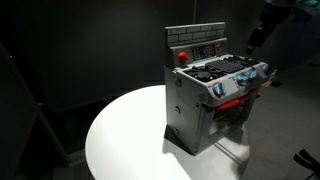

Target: Press the top orange button on the right side of the stoves button display

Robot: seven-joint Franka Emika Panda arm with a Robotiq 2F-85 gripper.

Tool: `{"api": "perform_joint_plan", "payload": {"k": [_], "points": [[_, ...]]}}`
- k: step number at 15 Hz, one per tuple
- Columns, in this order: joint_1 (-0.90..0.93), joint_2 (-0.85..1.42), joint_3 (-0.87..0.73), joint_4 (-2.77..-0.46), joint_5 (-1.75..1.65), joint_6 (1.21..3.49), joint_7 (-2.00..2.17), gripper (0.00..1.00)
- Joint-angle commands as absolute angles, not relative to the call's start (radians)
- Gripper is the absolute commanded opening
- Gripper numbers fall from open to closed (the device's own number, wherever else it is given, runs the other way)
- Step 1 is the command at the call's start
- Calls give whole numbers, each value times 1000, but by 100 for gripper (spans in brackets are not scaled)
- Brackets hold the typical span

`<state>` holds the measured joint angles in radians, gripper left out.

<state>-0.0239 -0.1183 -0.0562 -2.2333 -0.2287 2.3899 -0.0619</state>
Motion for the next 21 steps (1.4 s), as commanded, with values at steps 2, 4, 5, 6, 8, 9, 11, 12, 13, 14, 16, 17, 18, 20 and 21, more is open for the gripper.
{"api": "perform_joint_plan", "payload": {"k": [2,4,5,6,8,9,11,12,13,14,16,17,18,20,21], "points": [[-43,-19,-41,-2127,-331,2413,48,100],[-39,11,-45,-2091,-361,2417,78,100],[-37,26,-46,-2071,-372,2415,90,100],[-35,38,-48,-2055,-383,2414,102,100],[-31,64,-52,-2023,-411,2418,124,100],[-30,77,-53,-2009,-422,2418,133,100],[-26,101,-57,-1980,-444,2419,149,100],[-24,114,-58,-1966,-447,2418,156,100],[-21,125,-59,-1952,-452,2416,160,100],[-18,138,-59,-1938,-457,2415,167,100],[-11,161,-61,-1910,-462,2414,174,100],[-8,171,-62,-1897,-463,2413,175,100],[-4,182,-64,-1885,-467,2413,180,100],[3,201,-67,-1861,-471,2411,188,100],[7,210,-68,-1849,-473,2411,191,100]]}}
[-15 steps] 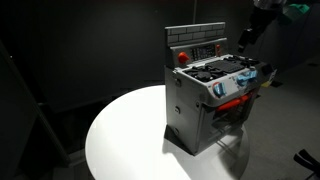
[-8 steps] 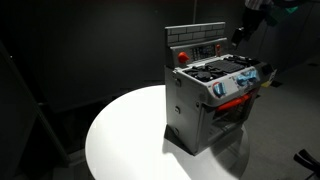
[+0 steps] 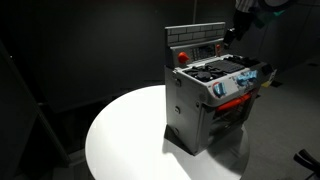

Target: Press the top orange button on the right side of the stoves button display

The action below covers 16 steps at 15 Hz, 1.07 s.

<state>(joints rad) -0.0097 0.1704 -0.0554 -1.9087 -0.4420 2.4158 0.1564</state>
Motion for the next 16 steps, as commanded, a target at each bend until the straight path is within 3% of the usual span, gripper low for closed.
{"api": "perform_joint_plan", "payload": {"k": [1,16], "points": [[10,219,-70,-1838,-475,2411,193,100],[39,289,-102,-1744,-476,2400,198,100]]}}
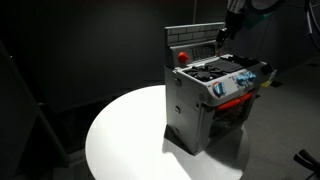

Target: Press the top orange button on the right side of the stoves button display

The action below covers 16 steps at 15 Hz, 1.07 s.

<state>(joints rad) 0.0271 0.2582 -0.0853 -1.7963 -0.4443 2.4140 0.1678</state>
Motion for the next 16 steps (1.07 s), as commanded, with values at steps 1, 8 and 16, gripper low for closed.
{"api": "perform_joint_plan", "payload": {"k": [1,8,16], "points": [[38,280,-100,-1749,-466,2388,193,100],[20,162,-75,-1833,-375,2227,127,100],[-10,-32,-66,-1975,-190,1956,-18,100]]}}
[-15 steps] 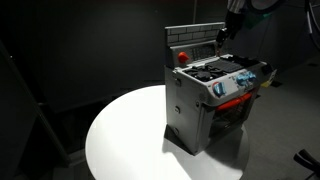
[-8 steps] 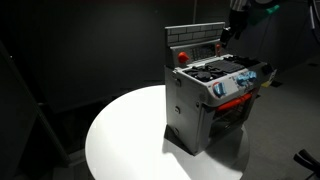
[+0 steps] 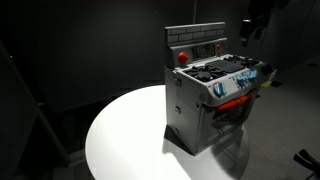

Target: Press the top orange button on the right side of the stoves button display

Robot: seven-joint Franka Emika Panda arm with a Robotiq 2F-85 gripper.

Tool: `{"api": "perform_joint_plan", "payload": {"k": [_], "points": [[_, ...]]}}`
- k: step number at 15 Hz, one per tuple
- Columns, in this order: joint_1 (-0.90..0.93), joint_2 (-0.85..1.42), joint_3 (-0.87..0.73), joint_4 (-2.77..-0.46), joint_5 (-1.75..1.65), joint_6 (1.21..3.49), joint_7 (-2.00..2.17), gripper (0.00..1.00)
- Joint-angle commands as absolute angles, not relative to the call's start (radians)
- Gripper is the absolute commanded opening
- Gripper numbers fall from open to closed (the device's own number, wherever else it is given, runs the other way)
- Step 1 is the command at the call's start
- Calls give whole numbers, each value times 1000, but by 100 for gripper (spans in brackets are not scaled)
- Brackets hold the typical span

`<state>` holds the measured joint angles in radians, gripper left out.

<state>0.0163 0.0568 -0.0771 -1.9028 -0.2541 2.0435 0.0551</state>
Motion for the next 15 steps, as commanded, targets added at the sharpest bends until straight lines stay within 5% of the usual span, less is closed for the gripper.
{"api": "perform_joint_plan", "payload": {"k": [1,15], "points": [[-15,-54,-69,-1989,-167,1907,-44,100],[-56,-131,-85,-2041,-122,1689,-125,100]]}}
